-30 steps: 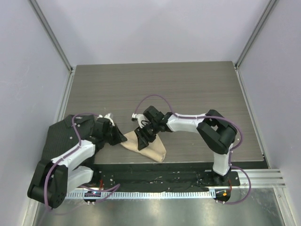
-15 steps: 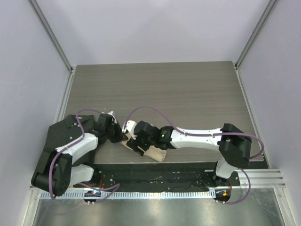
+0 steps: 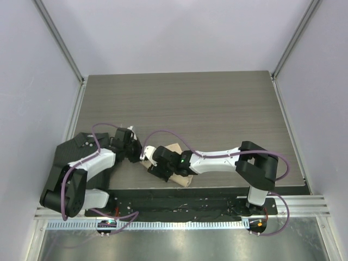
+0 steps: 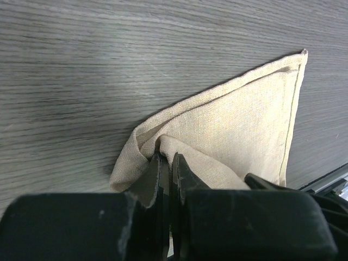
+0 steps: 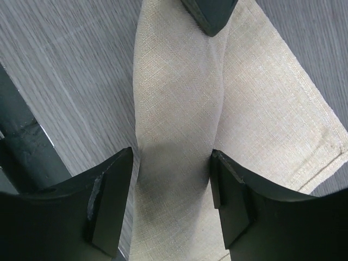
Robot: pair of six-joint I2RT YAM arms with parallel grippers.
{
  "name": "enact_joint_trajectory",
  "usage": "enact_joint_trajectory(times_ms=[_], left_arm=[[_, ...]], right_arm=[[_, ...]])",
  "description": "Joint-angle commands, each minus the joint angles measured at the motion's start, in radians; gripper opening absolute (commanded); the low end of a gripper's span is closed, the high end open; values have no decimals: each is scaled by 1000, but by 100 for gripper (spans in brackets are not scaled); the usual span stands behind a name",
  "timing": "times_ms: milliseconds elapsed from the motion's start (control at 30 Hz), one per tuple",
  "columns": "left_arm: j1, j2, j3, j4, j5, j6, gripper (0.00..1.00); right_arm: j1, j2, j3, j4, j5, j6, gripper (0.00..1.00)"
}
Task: Fold the napkin, place the utensils inside, and roll it up
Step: Roll the napkin with the utensil
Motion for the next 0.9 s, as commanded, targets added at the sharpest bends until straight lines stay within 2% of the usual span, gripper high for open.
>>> enact_joint_trajectory(times_ms=[0,133,167,233,267,300,400,433,500,633,867], left_arm=[[2,36,2,-15,-20,22,0],[2,44,7,-1,-5,22,0],[2,37,7,3,0,22,0],[2,25,7,15,-3,19,16],[2,-2,7,16,-12,17,23],[2,-16,7,12,-37,17,41],[2,-97,5,-9,-103,16,63],[2,-114,5,-20,-117,16,66],[3,-165,4,-37,-153,19,71],[3,-237,-18,-58,-200,16,72],[3,-320,-96,22,-135,13,71]], right_arm=[[9,28,4,53,-11,-10,64],[6,65,21,20,-13,14,53],[1,74,24,13,-31,31,46],[-19,74,16,4,-71,48,41],[-28,73,10,5,-111,54,35],[-52,68,5,7,-178,82,32],[-95,53,-21,22,-317,117,25],[-109,50,-33,28,-350,126,24],[-132,42,-47,51,-454,149,22],[-221,56,-68,91,-638,204,21],[-322,137,-54,132,-867,266,20]])
